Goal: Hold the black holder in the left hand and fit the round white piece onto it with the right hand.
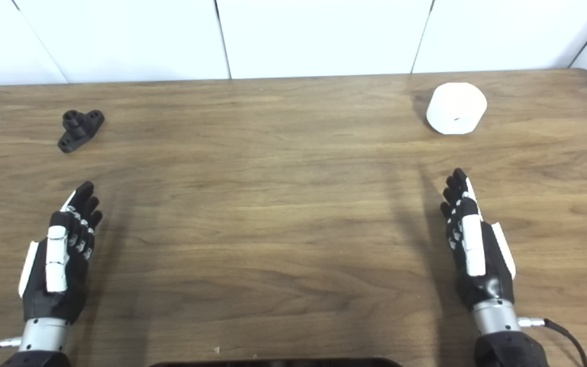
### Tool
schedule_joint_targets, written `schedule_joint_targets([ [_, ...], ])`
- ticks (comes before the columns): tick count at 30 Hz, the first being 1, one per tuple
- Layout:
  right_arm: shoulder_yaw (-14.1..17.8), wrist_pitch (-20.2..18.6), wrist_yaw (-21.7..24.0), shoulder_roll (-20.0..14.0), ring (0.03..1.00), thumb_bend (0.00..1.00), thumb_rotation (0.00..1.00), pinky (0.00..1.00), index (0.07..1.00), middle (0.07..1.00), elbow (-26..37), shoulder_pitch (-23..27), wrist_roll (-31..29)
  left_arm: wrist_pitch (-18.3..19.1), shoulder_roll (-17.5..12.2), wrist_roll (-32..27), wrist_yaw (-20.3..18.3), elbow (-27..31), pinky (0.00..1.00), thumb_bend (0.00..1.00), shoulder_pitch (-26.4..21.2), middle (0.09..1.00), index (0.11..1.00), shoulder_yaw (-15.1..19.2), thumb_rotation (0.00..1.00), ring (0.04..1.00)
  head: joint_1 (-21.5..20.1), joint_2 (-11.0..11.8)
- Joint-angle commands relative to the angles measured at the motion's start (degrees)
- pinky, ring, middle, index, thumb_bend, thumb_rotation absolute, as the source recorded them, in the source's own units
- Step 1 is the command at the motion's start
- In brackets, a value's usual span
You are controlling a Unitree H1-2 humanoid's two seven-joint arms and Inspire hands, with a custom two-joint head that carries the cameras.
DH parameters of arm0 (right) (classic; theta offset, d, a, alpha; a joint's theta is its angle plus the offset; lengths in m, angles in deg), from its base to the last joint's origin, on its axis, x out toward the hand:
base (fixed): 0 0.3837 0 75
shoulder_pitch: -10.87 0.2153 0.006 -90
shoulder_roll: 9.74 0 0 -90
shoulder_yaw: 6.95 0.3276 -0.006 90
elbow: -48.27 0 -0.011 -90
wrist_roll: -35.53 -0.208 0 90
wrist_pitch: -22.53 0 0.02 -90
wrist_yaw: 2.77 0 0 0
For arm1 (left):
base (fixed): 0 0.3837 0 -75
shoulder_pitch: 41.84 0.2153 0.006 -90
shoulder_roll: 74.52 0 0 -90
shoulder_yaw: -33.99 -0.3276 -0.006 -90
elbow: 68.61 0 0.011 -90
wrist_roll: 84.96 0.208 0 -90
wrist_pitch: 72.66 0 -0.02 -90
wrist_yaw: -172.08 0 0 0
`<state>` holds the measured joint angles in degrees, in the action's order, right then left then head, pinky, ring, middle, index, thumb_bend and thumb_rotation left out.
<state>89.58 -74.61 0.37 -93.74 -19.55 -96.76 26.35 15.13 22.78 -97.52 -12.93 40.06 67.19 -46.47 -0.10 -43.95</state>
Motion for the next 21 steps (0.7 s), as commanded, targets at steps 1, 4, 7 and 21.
schedule_joint_targets([
  [1,0.2,-0.2,0.7,-0.8,1.0,0.62,1.0,1.0,1.0,1.0,1.4,-0.6,-0.2,-1.0,0.2,1.2,0.4,2.3,1.0,0.51,0.0,0.983,0.922,-0.2,0.93,0.992,1.8,0.7],
  [4,0.7,0.6,1.2,-1.3,1.0,0.61,1.0,1.0,1.0,1.0,0.8,-0.8,-0.8,-1.7,0.7,2.7,0.7,2.3,0.99,0.49,0.4,0.975,0.915,-0.7,0.95,0.989,4.7,1.8],
  [7,1.2,1.8,2.1,-1.8,1.0,0.59,1.0,1.0,1.0,1.0,-0.1,-1.1,-1.6,-2.0,1.4,3.2,0.9,2.3,0.98,0.48,0.8,0.967,0.908,-1.4,0.94,0.988,7.5,3.2],
  [21,2.0,5.7,3.6,-2.7,1.0,0.61,1.0,1.0,1.0,1.0,-4.5,-1.6,-3.4,-4.6,3.6,6.5,3.1,0.5,1.0,0.49,2.6,0.973,0.908,-5.2,0.94,0.985,15.9,11.4],
])
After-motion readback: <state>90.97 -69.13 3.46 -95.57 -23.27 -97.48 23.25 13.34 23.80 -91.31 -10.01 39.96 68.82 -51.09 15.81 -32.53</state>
